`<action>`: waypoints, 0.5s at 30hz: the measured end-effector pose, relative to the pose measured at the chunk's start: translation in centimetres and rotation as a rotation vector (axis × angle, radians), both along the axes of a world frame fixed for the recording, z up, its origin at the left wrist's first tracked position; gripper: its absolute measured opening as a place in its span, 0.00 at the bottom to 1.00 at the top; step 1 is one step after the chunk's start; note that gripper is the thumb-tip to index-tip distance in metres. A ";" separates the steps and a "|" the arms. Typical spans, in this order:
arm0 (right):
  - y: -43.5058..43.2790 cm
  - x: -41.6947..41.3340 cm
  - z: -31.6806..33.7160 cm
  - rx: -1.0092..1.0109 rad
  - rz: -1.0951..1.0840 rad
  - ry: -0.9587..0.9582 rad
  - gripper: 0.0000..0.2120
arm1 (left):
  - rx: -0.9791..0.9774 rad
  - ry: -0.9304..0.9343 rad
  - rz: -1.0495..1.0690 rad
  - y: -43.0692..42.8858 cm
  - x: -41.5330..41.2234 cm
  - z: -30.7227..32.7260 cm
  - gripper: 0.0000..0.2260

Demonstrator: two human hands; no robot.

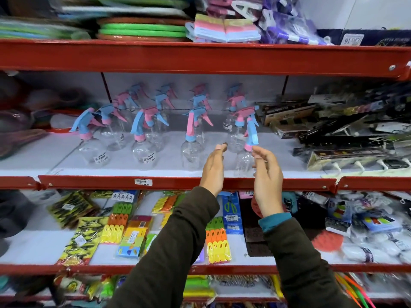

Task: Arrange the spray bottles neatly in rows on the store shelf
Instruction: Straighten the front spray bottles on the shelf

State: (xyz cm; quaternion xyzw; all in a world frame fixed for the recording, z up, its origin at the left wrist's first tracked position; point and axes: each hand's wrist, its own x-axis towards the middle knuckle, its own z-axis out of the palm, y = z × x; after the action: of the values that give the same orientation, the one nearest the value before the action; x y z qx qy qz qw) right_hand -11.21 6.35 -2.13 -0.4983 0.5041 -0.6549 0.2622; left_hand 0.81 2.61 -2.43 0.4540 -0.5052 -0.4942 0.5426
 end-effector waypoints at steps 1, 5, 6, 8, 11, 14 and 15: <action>0.1 1.0 0.1 -0.012 0.034 -0.006 0.13 | -0.018 0.019 0.018 0.4 0.5 0.0 0.25; -1.0 4.8 -0.1 0.035 0.161 -0.051 0.14 | -0.101 0.047 0.108 1.4 3.2 -0.4 0.22; -1.5 5.6 -0.2 0.055 0.186 -0.060 0.14 | -0.124 0.032 0.154 1.4 3.9 -0.4 0.22; -2.9 7.2 -0.3 0.099 0.228 -0.069 0.14 | -0.146 0.021 0.268 1.1 5.7 -0.4 0.23; -5.0 8.8 0.0 0.196 0.263 -0.103 0.14 | -0.090 0.041 0.380 -0.1 7.6 -0.4 0.22; -6.8 10.2 0.4 0.286 0.305 -0.139 0.15 | 0.011 -0.025 0.330 -2.0 9.1 0.0 0.25; -7.4 10.6 0.5 0.317 0.316 -0.131 0.18 | 0.044 -0.037 0.311 -2.7 9.5 0.2 0.26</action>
State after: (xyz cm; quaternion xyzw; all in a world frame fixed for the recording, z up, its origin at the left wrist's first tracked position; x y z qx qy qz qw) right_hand -0.59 -1.03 -1.60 -0.4800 0.4982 -0.5491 0.4688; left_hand 10.26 -0.11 -2.19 0.5474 -0.4279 -0.4067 0.5932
